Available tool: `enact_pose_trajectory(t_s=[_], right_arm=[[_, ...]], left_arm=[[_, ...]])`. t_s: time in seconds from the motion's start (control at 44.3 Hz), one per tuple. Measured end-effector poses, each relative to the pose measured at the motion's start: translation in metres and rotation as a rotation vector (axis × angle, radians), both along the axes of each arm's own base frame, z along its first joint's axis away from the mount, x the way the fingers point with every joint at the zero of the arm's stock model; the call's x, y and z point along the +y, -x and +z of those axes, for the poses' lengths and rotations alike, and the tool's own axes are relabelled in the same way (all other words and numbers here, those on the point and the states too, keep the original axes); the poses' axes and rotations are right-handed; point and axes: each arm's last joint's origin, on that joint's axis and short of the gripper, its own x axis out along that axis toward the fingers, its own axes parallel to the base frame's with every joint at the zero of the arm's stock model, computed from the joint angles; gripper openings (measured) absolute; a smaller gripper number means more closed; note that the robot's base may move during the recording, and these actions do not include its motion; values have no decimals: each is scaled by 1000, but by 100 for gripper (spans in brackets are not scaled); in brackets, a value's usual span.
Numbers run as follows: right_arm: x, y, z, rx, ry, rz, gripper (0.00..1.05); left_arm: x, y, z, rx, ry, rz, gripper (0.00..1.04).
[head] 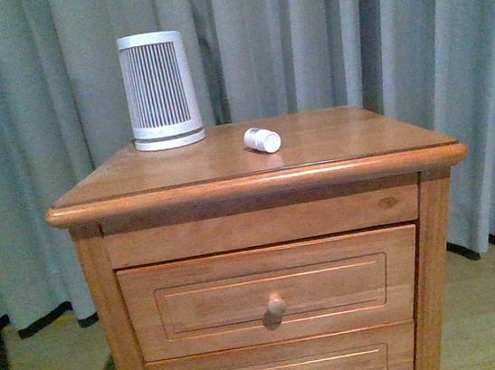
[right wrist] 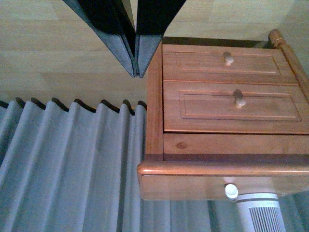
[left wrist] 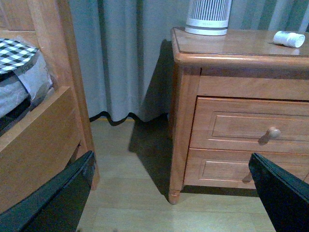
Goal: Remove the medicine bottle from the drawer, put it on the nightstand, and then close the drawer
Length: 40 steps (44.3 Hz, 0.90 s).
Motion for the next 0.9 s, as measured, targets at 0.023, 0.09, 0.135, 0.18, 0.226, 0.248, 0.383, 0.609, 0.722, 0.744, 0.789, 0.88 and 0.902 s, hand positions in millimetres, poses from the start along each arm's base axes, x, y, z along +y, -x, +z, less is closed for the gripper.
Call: enact_pose_trajectory(t_s=[0.023,0.09,0.135,0.18,0.226,0.248,0.383,0.609,0.722,0.744,0.789,0.88,0.902], right_arm=[[0,0,0,0,0,0,10],[0,0,0,0,0,0,20],[0,0,0,0,0,0,29],[0,0,0,0,0,0,36],[0,0,0,0,0,0,43],[0,0,0,0,0,0,46],[0,0,0,0,0,-1,70],[0,0,0,0,0,-1,98],[0,0,0,0,0,-1,98],[0,0,0,0,0,-1,98],[0,0,0,0,0,-1,98],[0,0,0,0,0,-1,98],[0,0,0,0,0,-1,98]], left_arm=[[0,0,0,0,0,0,98],[0,0,0,0,0,0,98],[0,0,0,0,0,0,98],[0,0,0,0,0,0,98],[0,0,0,0,0,0,98],[0,0,0,0,0,0,98],[0,0,0,0,0,0,98],[0,0,0,0,0,0,98],[0,0,0,0,0,0,98],[0,0,0,0,0,0,98],[0,0,0,0,0,0,98],[0,0,0,0,0,0,98],[0,0,0,0,0,0,98]])
